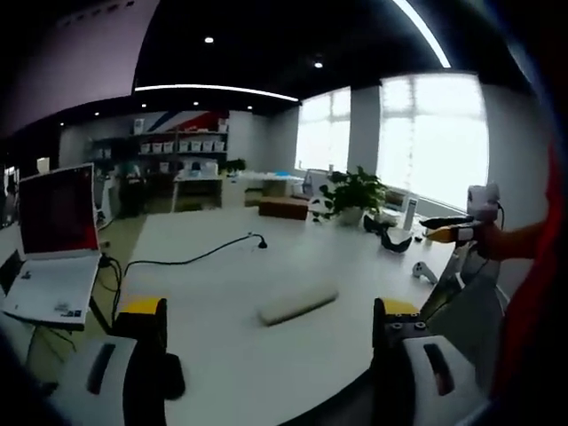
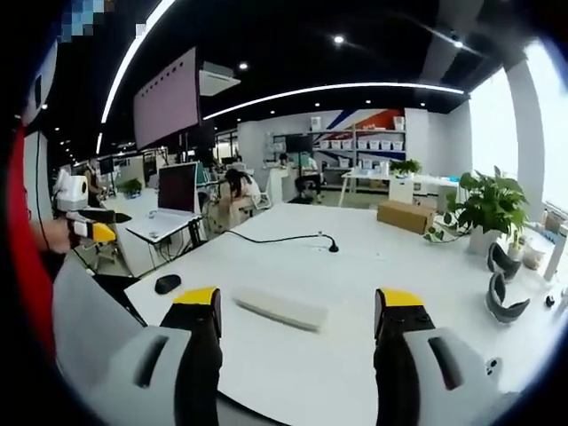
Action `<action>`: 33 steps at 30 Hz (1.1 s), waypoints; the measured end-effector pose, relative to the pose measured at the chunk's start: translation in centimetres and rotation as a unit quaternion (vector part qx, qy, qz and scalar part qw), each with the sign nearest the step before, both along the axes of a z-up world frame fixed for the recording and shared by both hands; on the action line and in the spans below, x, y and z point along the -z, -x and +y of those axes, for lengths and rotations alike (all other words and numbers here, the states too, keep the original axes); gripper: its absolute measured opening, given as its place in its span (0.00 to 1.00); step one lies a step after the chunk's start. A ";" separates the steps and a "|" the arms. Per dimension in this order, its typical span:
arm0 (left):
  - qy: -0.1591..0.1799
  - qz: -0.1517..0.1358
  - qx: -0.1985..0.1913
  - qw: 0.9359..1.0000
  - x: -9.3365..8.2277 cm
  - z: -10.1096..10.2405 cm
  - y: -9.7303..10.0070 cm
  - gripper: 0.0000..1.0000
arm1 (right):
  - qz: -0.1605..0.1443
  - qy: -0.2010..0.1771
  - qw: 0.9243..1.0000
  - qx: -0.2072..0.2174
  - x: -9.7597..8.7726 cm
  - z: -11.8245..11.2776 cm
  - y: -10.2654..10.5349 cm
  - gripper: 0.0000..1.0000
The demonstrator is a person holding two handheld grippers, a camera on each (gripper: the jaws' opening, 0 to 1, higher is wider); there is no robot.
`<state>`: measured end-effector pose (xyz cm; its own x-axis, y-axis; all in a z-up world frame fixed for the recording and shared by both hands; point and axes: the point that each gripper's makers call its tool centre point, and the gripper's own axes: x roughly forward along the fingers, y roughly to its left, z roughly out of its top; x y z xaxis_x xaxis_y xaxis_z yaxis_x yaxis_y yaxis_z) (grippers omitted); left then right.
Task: Arrange the utensils inside the cutlery case until each visible utensil rests in its matching compartment.
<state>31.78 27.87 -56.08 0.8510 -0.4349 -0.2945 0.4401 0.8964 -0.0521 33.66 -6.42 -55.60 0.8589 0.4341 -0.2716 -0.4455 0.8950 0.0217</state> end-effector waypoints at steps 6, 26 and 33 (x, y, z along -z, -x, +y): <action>0.006 0.008 0.015 1.000 0.1 -1.1 -0.3 0.98 | 0.006 -0.022 1.000 0.005 0.3 -0.6 -0.1 0.67; -0.001 0.025 0.001 1.000 1.3 0.5 -0.3 0.97 | 0.027 0.012 1.000 -0.006 1.8 -0.1 0.0 0.59; -0.002 0.033 -0.006 0.999 1.7 0.5 -0.1 0.95 | 0.015 0.004 1.000 0.008 0.9 -0.9 -0.8 0.59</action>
<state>31.91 28.32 -57.79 0.8345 -0.4242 -0.3517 0.4255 0.9016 -0.0778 34.42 -7.35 -56.47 0.8568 0.4186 -0.3012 -0.4306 0.9021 0.0288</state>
